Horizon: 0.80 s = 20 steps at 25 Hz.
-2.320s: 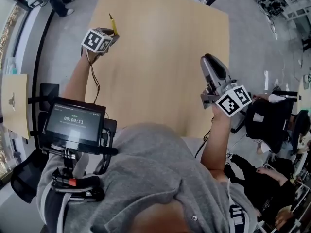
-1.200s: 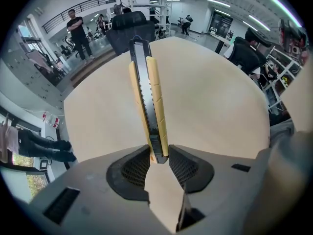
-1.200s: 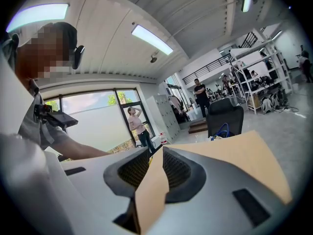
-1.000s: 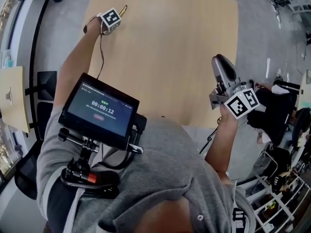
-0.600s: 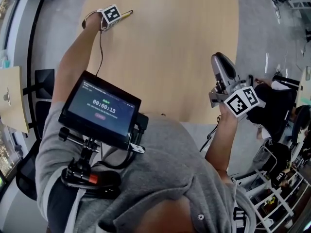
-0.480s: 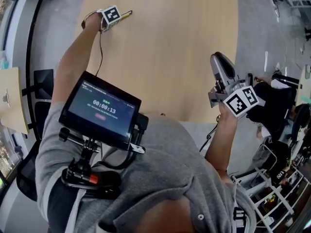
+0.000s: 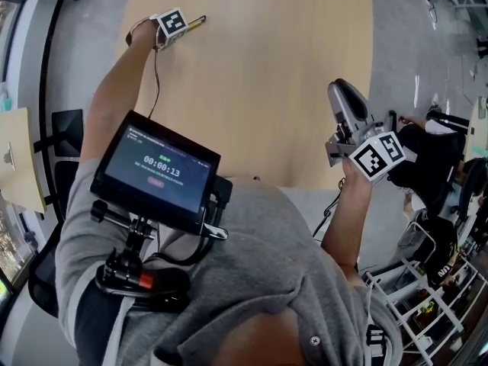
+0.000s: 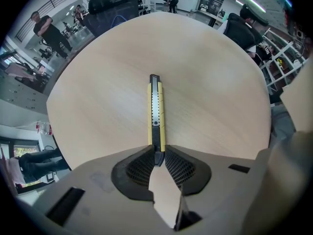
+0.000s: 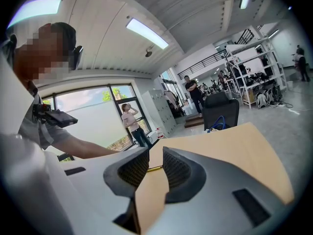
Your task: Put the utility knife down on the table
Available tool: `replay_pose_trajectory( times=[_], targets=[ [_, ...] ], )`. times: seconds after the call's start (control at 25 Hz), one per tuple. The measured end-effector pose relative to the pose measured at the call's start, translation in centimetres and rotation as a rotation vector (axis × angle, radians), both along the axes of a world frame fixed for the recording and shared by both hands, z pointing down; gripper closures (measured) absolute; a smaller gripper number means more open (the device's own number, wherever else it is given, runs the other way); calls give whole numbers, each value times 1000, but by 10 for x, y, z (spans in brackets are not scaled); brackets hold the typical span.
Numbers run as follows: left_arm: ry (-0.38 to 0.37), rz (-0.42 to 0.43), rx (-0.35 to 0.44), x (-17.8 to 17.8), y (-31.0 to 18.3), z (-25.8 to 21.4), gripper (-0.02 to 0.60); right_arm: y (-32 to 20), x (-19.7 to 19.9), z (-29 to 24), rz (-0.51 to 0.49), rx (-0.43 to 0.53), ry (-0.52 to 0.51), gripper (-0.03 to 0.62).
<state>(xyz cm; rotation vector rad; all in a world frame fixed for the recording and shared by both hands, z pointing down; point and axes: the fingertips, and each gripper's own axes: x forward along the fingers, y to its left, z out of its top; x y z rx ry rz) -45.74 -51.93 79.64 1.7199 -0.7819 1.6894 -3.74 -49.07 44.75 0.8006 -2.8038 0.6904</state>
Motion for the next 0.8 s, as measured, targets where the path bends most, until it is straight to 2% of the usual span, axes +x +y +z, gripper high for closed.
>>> replay_pose_trajectory(
  times=[0.48, 0.8],
  targets=[
    [85, -76, -2, 7, 8, 2, 509, -3, -3, 5, -16, -1, -4, 514],
    [158, -176, 27, 5, 13, -6, 509, -8, -7, 3, -44, 11, -16, 514]
  ],
)
